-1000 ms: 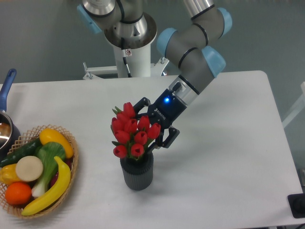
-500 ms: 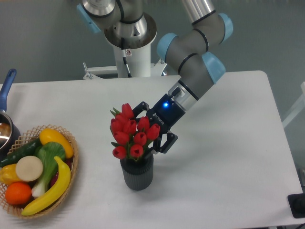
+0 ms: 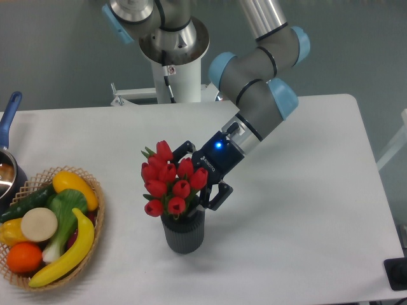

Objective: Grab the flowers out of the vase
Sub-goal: 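Close the gripper around the tulip stems just below the blooms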

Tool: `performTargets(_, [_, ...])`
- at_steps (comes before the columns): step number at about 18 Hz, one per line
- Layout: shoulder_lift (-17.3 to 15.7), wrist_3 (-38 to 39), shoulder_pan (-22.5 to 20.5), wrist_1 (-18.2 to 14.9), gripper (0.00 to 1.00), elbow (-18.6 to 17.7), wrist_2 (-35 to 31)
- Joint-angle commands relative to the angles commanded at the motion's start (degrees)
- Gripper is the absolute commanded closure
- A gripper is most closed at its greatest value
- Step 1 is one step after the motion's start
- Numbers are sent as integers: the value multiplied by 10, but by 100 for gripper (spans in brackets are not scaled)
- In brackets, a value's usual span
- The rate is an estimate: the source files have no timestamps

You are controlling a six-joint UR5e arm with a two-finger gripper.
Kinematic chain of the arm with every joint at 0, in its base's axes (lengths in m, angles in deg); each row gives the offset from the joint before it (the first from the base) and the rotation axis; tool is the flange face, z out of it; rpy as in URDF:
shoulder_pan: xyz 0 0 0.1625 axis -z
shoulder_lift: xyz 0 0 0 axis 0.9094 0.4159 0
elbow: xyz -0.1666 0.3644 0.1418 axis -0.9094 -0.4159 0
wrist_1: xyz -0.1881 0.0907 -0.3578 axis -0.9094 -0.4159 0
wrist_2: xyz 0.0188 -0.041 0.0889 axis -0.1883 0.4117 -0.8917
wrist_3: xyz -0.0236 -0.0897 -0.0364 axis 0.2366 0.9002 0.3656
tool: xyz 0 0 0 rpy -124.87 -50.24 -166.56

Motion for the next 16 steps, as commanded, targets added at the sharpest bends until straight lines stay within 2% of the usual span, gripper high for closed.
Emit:
performTargets(13, [12,-2,12,1,7,5,4])
performTargets(16, [11,-1,11,1,17,5,5])
